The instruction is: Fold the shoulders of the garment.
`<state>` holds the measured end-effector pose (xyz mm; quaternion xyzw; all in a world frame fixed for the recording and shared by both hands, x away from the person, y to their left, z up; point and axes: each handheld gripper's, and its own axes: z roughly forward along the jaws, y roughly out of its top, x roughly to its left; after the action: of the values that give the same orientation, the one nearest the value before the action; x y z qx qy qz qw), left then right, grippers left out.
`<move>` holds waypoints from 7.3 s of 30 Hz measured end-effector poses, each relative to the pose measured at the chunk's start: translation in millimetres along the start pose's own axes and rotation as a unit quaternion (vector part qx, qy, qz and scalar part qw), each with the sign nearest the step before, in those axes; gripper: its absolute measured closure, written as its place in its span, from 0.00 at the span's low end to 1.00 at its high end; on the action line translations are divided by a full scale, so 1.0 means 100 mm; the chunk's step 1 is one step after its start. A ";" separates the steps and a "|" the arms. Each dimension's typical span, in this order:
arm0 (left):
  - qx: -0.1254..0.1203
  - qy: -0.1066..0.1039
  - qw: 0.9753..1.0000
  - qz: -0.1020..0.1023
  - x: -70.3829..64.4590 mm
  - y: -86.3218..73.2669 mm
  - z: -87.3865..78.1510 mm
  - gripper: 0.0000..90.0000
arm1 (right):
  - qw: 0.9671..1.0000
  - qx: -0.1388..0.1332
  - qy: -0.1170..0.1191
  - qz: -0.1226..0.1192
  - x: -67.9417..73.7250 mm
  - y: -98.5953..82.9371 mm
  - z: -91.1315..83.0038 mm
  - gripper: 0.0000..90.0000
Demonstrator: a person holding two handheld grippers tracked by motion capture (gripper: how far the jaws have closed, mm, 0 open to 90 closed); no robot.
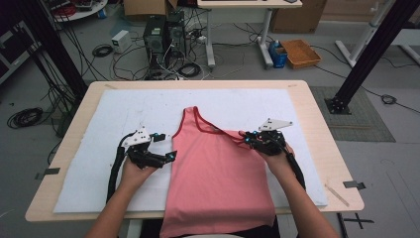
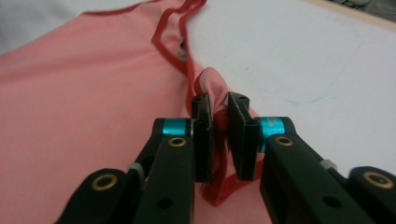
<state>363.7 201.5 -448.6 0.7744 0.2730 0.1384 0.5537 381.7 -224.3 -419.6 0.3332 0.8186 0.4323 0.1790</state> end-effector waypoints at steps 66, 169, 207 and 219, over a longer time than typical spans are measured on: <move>0.000 -0.002 1.000 0.003 -0.01 0.00 0.00 0.14 | 0.992 0.059 0.072 -0.090 0.54 -0.45 -0.21 0.54; 0.178 0.107 0.978 -0.032 0.88 0.76 1.56 0.87 | 0.993 -0.063 -0.041 0.087 -0.21 -0.66 -0.44 0.24; 0.020 -0.002 1.000 -0.005 -0.48 0.33 0.20 0.63 | 0.993 -0.061 -0.043 0.089 -0.21 -0.65 -0.43 0.24; 0.055 -0.034 0.998 0.020 -0.52 0.30 0.44 0.68 | 0.993 -0.059 -0.040 0.092 -0.22 -0.65 -0.43 0.24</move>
<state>352.6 130.4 -431.3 0.8132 0.2458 0.1080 0.5164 346.9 -291.2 -449.2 0.4133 0.7498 0.4806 0.1901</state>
